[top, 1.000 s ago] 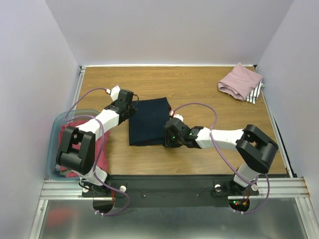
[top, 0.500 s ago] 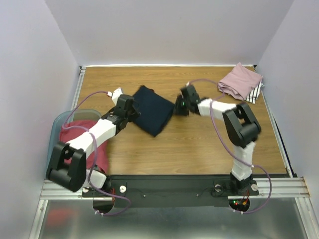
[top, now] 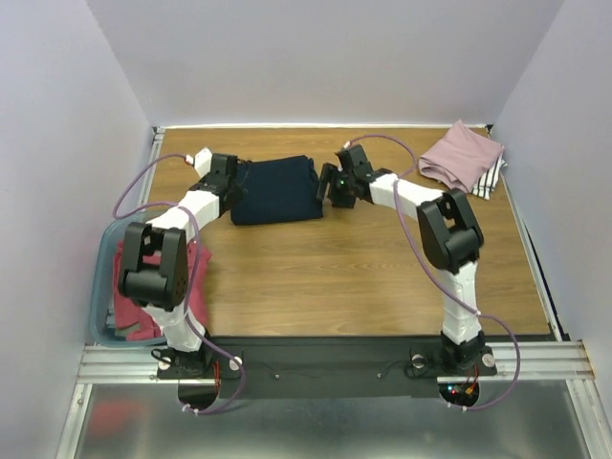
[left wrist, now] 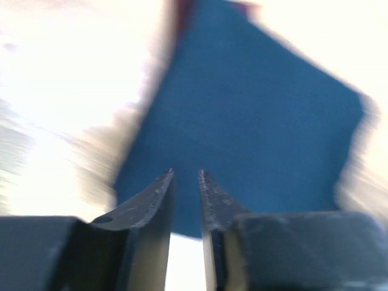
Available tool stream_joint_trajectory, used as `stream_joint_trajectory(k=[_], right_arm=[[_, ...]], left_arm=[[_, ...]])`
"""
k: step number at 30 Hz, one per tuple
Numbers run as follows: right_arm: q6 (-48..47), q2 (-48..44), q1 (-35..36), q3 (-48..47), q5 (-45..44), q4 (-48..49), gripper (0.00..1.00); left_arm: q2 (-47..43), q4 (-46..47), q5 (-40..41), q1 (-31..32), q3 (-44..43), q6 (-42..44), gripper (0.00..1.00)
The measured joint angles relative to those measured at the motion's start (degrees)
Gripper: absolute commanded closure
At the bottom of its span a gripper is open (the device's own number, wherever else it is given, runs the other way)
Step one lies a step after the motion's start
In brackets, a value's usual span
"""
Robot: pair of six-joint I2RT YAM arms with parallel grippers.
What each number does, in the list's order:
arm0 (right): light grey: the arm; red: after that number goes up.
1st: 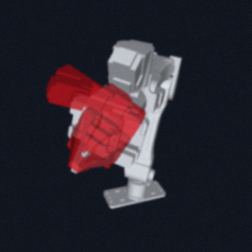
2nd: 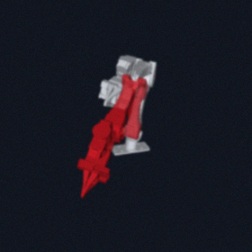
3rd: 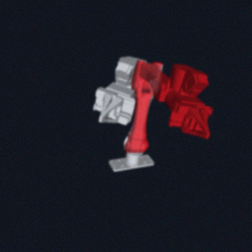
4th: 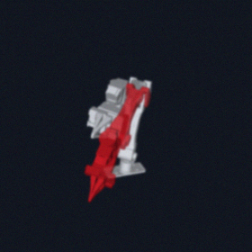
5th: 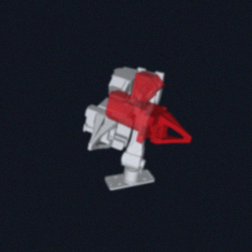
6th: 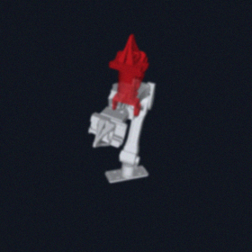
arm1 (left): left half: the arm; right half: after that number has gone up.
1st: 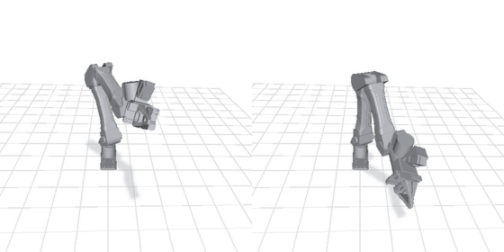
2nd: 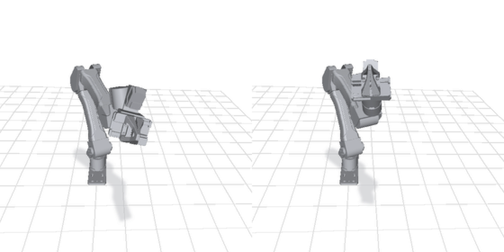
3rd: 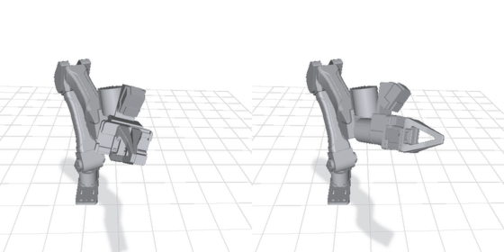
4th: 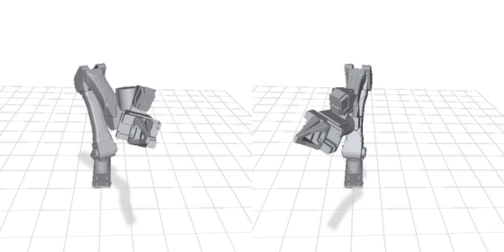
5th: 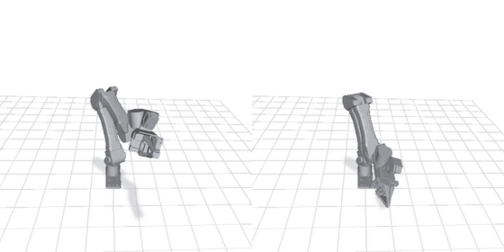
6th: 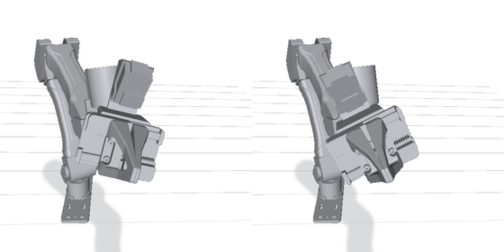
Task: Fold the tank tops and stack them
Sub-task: Neatly place the folded tank top to the corner
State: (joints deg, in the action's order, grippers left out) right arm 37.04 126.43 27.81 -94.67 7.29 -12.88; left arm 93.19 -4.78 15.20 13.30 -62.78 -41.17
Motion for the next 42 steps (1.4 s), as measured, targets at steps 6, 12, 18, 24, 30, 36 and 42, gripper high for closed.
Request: stream_joint_trajectory(k=[6, 12, 18, 24, 30, 36, 42], right_arm=[[3.0, -13.4, 0.0, 15.5, -1.9, 1.1, 0.25], [8.6, -20.7, 0.0, 32.7, -1.3, 10.3, 0.20], [11.1, -23.6, 0.0, 37.5, -3.0, 15.3, 0.12], [11.4, -25.0, -0.4, 38.9, -6.6, 16.3, 0.15], [11.2, -20.6, -4.0, 34.7, -7.5, 17.2, 0.26], [10.8, -13.9, -6.1, 27.6, -6.0, 19.5, 0.30], [11.0, -13.0, -4.4, 27.7, -5.3, 22.5, 0.28]], left_arm=[[12.2, -2.8, 1.2, -1.6, -3.1, -0.7, 0.84], [12.6, -1.9, 2.0, 1.7, -2.6, -3.4, 0.88], [8.7, 3.2, 1.0, 13.2, 4.2, -9.0, 0.89], [4.8, 6.4, -1.3, 22.5, 10.0, -13.6, 0.89], [3.0, 6.9, -2.4, 25.1, 11.6, -15.1, 0.89], [2.6, 7.1, -3.5, 28.0, 11.5, -14.8, 0.89], [-2.5, 5.9, -3.9, 28.6, 10.9, -12.9, 0.89]])
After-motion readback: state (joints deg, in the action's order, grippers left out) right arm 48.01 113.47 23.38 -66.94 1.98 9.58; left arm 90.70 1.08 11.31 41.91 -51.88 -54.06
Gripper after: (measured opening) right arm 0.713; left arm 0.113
